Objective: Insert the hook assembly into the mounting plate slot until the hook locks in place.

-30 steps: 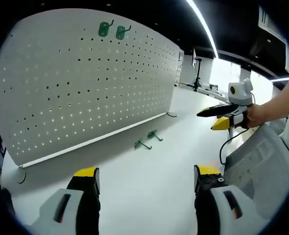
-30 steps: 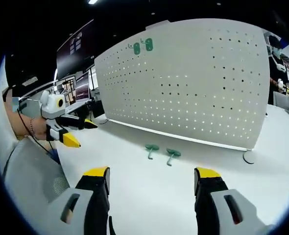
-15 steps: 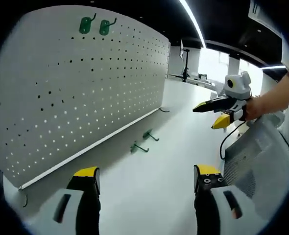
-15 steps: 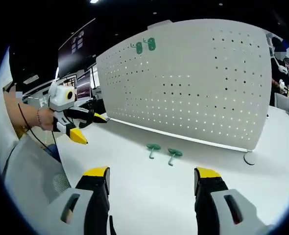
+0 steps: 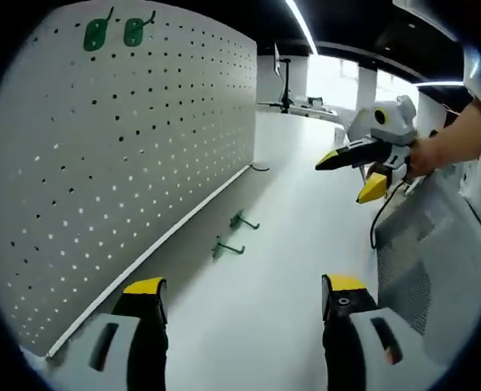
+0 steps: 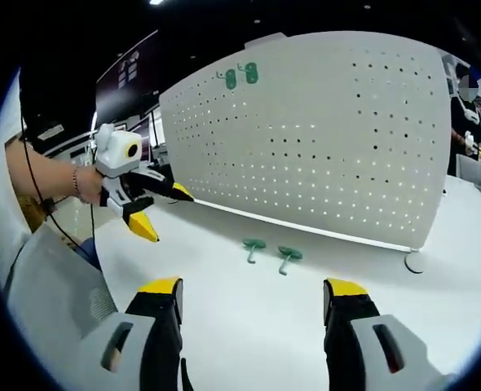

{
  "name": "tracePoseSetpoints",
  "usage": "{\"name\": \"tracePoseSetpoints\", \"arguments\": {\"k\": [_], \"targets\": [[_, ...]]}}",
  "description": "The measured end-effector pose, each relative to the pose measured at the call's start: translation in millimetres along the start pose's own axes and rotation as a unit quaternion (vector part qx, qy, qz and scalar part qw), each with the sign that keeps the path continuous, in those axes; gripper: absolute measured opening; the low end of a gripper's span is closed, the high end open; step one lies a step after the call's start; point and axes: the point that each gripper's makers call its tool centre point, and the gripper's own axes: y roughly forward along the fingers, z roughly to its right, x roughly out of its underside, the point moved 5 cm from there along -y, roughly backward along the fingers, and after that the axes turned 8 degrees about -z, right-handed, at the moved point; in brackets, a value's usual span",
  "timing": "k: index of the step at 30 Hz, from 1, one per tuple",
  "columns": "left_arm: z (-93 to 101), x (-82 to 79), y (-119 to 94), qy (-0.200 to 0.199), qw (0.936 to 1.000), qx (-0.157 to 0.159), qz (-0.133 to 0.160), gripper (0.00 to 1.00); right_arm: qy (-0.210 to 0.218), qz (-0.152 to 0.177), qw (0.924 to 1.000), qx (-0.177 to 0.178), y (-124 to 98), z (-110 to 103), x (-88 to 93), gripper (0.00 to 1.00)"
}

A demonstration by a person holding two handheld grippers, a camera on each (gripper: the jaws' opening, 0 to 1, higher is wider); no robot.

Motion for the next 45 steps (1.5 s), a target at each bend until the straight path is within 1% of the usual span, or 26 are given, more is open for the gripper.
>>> {"name": "tracePoseSetpoints", "arguments": {"k": [6,16,21,27,31,39,42,45], "targets": [[-8.2,-5.9,8,0.019,0.9996,0.008,-0.017,0.8,0.002,0.002,1.0,0.003,-1,1,0.0,0.68],[-22.9,-11.7,19,0.033,0.9983,0.02,-0.043,0.8,-0.002,0.001,1.0,0.003,-2,0,-0.2,0.67],[-28.0,-12.7,25,0.037,0.9976,0.026,-0.052,0.8,-0.006,0.0,1.0,0.004,-2,-1,-0.9,0.67],[-31.4,-11.9,34,0.049,0.9956,0.033,-0.072,0.8,-0.015,-0.004,0.9999,0.003,-1,-2,-0.4,0.67],[-32.0,-14.1,39,0.052,0.9948,0.042,-0.077,0.79,-0.018,-0.01,0.9998,0.0,0,-4,0.7,0.67],[-35.7,-21.2,48,0.064,0.993,0.05,-0.086,0.78,-0.015,-0.013,0.9998,0.0,0,-3,2.0,0.68],[-38.6,-20.4,52,0.071,0.9919,0.051,-0.093,0.78,-0.016,-0.013,0.9998,0.001,1,-3,2.1,0.69],[-41.5,-18.7,55,0.068,0.9916,0.052,-0.097,0.78,-0.016,-0.016,0.9997,0.0,1,-4,2.6,0.7]]}}
